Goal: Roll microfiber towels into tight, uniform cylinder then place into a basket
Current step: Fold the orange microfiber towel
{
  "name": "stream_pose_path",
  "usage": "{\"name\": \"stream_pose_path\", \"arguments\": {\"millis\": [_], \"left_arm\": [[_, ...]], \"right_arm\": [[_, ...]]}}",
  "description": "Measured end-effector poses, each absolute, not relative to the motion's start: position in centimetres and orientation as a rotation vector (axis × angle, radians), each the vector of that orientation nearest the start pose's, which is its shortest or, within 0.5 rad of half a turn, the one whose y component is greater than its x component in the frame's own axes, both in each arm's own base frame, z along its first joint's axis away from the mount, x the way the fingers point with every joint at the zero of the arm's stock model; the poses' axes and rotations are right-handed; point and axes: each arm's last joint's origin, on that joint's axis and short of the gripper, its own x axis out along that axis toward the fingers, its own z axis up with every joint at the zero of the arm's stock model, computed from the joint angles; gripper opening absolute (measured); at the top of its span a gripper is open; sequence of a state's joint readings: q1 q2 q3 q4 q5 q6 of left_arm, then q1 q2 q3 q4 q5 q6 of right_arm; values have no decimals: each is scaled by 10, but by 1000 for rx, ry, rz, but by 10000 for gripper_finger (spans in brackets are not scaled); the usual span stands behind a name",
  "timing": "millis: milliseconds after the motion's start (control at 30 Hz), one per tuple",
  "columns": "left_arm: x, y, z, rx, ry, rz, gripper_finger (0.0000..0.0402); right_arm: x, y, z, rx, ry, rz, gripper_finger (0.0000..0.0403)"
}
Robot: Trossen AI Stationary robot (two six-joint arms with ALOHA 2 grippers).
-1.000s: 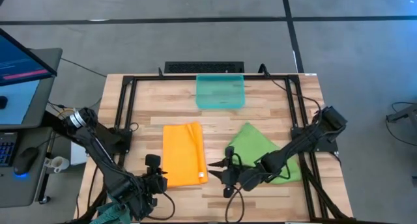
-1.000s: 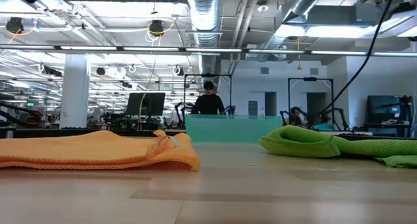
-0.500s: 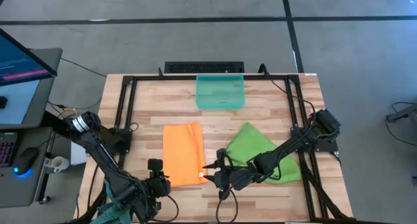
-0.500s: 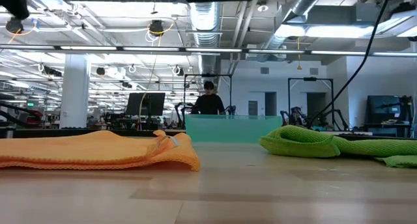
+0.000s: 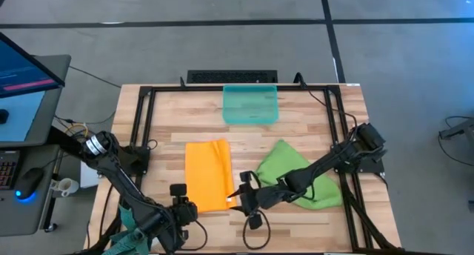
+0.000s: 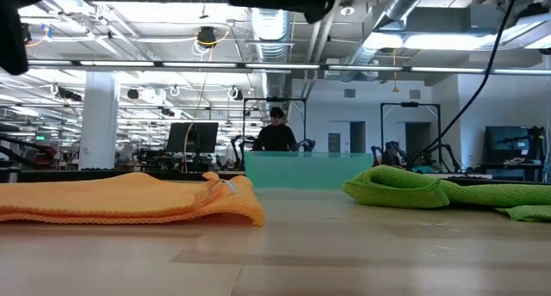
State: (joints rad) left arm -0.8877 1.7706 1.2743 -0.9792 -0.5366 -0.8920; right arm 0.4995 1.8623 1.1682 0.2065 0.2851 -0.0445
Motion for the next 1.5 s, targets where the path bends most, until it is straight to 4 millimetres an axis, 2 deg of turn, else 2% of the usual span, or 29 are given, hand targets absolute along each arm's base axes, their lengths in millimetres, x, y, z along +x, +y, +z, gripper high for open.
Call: {"name": "stream_pose_path", "arguments": {"millis": [233, 533, 700, 867, 1000, 1167, 1367, 1500], "left_arm": [[216, -243, 201, 128, 1078, 232, 112], [225, -234, 201, 112, 1089, 263, 115], [230, -229, 201, 98, 1097, 278, 147], [229, -230, 201, 87, 1119, 262, 192], [225, -234, 200, 100, 1110, 249, 209], [226, -244, 181, 171, 1108, 218, 205], [230, -249, 157, 205, 1174, 221, 198], [230, -249, 151, 215, 1197, 227, 197]], "right_arm": [[369, 194, 170, -340, 469, 260, 183], [375, 189, 168, -321, 455, 286, 184], [376, 190, 161, -317, 466, 320, 184], [374, 190, 157, -326, 505, 333, 184], [374, 188, 155, -337, 524, 331, 185], [375, 186, 154, -329, 531, 325, 185], [381, 186, 141, -328, 508, 349, 185], [384, 181, 127, -334, 545, 347, 185]]}}
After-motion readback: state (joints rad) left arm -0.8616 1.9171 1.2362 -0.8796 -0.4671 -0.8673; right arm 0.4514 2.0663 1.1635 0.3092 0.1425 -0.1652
